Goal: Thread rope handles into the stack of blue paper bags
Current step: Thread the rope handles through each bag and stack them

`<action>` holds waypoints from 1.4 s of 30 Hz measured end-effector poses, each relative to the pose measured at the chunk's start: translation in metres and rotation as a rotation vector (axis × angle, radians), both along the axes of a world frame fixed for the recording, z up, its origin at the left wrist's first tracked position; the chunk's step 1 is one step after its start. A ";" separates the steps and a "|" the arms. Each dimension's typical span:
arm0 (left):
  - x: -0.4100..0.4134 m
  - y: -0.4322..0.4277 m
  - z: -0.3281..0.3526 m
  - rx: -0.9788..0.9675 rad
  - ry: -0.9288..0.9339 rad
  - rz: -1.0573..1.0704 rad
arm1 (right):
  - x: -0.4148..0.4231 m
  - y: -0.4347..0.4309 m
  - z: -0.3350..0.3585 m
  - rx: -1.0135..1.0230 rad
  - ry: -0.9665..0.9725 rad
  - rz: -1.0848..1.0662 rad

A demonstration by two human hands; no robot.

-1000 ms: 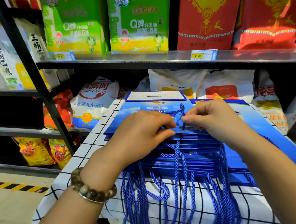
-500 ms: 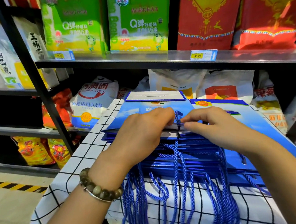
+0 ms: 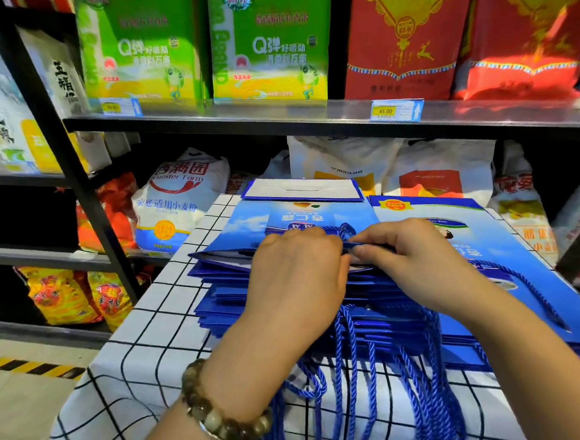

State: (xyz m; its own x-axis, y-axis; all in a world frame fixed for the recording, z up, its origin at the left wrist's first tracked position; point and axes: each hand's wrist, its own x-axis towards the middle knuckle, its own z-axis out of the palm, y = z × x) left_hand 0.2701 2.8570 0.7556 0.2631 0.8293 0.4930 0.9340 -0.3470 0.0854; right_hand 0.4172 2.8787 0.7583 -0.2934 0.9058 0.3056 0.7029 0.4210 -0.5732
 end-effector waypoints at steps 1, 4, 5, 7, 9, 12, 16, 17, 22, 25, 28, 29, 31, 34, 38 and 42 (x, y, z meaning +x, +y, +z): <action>-0.001 -0.001 -0.001 0.008 0.002 -0.026 | 0.000 0.000 -0.001 0.000 0.007 -0.008; -0.002 0.002 -0.007 0.044 -0.035 -0.098 | 0.001 -0.001 -0.005 0.018 -0.018 -0.027; -0.004 0.003 -0.008 0.057 -0.055 -0.130 | 0.002 -0.001 -0.006 0.021 -0.022 -0.031; -0.008 0.002 -0.011 -0.042 -0.068 -0.186 | 0.002 -0.001 -0.009 0.024 -0.023 -0.038; -0.011 -0.003 -0.008 -0.080 -0.087 -0.171 | 0.003 -0.001 -0.009 0.005 -0.029 -0.023; -0.014 -0.002 -0.014 -0.011 -0.232 -0.146 | 0.003 -0.005 -0.004 -0.139 0.060 -0.002; -0.015 -0.003 -0.016 -0.082 -0.418 -0.153 | -0.008 -0.002 0.002 -0.252 0.160 -0.101; -0.016 -0.004 -0.019 -0.089 -0.431 -0.151 | -0.012 0.000 0.000 -0.217 0.103 -0.123; -0.017 -0.008 -0.028 -0.041 -0.417 -0.163 | -0.019 0.006 -0.006 -0.174 0.049 -0.217; -0.015 -0.008 -0.032 -0.036 -0.410 -0.141 | -0.017 0.010 -0.009 -0.127 0.009 -0.260; -0.014 -0.009 -0.029 -0.057 -0.430 -0.166 | -0.015 0.013 -0.010 -0.155 0.045 -0.261; -0.017 -0.010 -0.026 -0.084 -0.468 -0.192 | -0.012 0.013 -0.009 -0.177 0.101 -0.252; -0.030 -0.014 -0.015 -0.088 -0.584 -0.221 | -0.002 0.011 -0.001 -0.158 0.221 -0.282; -0.062 -0.013 0.010 0.145 -0.601 0.021 | 0.018 0.011 0.006 -0.014 0.105 -0.412; -0.109 0.023 0.017 -0.138 -0.283 0.529 | 0.026 0.012 0.004 -0.135 -0.066 -0.494; -0.120 0.039 -0.005 -0.464 -0.545 0.308 | 0.030 0.017 0.002 -0.233 -0.154 -0.489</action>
